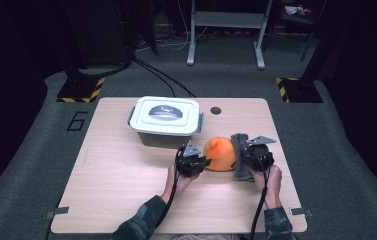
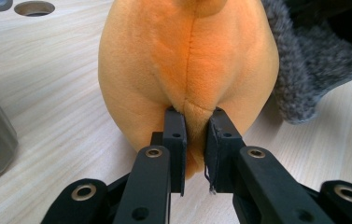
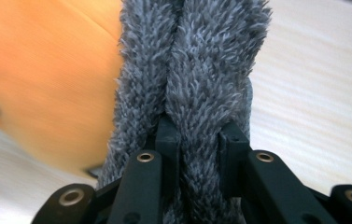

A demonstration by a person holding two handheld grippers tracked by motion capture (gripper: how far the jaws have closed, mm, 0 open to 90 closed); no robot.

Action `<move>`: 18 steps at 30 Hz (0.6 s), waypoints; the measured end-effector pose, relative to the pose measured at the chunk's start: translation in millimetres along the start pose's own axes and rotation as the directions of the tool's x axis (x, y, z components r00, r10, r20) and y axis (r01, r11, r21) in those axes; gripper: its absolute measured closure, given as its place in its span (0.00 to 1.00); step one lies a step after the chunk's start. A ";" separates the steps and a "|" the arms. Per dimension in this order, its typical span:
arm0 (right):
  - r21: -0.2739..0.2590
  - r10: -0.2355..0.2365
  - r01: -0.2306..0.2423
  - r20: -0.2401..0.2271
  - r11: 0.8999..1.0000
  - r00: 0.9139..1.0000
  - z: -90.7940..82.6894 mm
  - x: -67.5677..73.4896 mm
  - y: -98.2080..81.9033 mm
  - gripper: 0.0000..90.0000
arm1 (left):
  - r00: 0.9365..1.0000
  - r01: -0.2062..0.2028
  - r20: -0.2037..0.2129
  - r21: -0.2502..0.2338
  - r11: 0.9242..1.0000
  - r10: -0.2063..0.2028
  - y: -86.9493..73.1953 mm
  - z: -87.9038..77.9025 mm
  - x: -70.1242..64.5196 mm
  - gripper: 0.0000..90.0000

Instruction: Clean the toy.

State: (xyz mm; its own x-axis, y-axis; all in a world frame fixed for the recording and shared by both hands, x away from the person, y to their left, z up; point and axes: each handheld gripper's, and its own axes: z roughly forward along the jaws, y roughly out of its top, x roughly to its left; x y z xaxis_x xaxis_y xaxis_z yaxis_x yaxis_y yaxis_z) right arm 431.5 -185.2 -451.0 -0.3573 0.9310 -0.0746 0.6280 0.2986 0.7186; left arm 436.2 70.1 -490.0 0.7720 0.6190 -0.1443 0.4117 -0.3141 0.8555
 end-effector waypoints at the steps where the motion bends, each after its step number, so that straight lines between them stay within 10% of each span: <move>1: 0.005 0.004 -0.004 0.002 1.000 1.000 3.9 -3.6 -2.5 0.83 | 1.000 -0.001 -0.001 -0.001 1.000 0.001 0.0 0.2 0.2 0.89; 8: 0.071 0.038 -0.040 0.021 0.997 0.999 17.6 -17.1 -13.6 0.83 | 1.000 0.001 -0.008 -0.004 1.000 -0.001 0.3 0.2 1.2 0.88; 18: -0.119 -0.051 0.046 -0.035 0.992 0.998 -37.1 8.6 15.9 0.83 | 1.000 0.000 -0.008 -0.006 1.000 -0.001 1.0 0.2 0.3 0.88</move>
State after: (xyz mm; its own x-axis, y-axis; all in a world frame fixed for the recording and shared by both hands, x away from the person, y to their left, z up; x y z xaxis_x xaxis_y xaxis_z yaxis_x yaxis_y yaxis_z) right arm 412.8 -180.3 -414.6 -0.4122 0.9069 -0.0869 0.5240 0.3140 0.7917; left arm 437.0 69.8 -489.2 0.7680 0.6248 -0.1408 0.4093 -0.3098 0.8582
